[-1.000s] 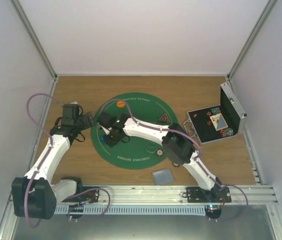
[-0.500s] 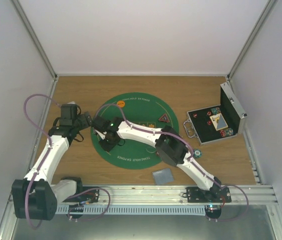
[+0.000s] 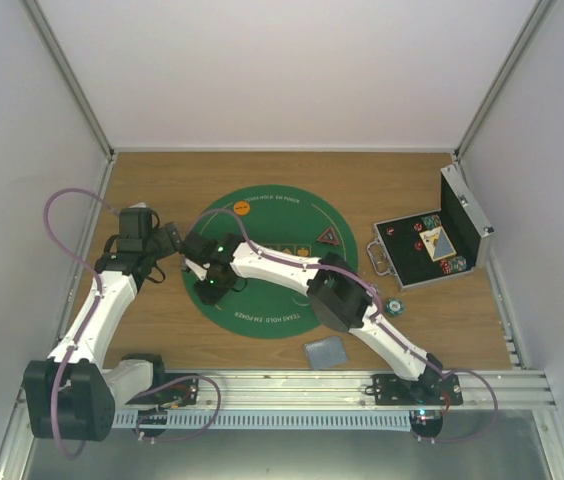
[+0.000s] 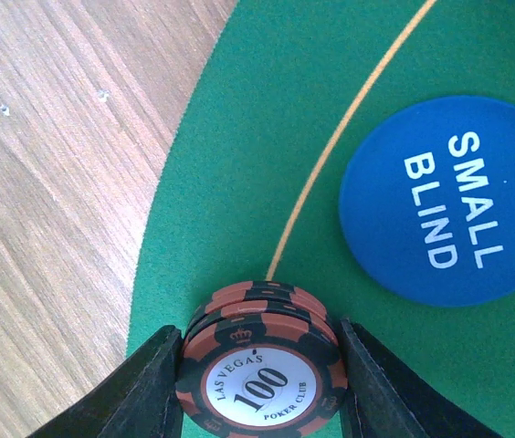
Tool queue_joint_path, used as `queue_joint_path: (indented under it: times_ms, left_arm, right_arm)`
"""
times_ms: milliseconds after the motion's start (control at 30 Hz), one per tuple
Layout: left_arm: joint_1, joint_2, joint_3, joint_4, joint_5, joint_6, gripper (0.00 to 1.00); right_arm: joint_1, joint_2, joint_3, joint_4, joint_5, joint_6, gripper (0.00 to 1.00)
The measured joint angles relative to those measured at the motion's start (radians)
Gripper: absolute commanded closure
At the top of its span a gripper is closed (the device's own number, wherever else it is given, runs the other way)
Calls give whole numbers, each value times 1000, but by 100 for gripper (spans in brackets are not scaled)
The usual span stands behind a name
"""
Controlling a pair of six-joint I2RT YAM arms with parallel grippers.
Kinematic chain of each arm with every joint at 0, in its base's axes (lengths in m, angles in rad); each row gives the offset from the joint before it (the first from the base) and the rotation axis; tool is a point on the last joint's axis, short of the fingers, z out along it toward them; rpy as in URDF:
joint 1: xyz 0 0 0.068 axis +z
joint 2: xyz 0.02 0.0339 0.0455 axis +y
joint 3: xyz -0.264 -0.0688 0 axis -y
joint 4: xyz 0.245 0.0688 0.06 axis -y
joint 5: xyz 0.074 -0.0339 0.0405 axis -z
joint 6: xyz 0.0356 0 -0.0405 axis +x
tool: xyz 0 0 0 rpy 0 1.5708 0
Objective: Distribute texas hold em gaming equipment
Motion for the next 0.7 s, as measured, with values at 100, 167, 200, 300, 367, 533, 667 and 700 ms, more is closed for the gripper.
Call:
queue_joint_path:
  times_ms: [100,167,200,300,367,533,667,700]
  left_arm:
    - [1,0,0,1,-4,0,7]
    - [2,0,0,1,-6,0,7]
    - [3,0,0,1,-6,0,7]
    - [3,0,0,1,-6,0,7]
    - [5,0,0,1,-7,0,6]
    - [6,-2,0,2,-8,0,6]
    - [6,-5,0,2,-9,0,6]
    - [7,-6,0,2,-9,0,6]
  right_arm:
    - [0,3,7,-3,-5,-5,59]
    - [0,7,11,-4,-6,-10,56]
    - [0,8,13,-6,-6,-12,55]
    - [0,11,18,-10,-7,-18,49]
    - [0,13,23,-13,-8,-20,45]
    - [2,13,31,-19,-6,-21,40]
    - [2,13,32,-19,6,-26,34]
    - [2,13,32,-18,9,-27,32]
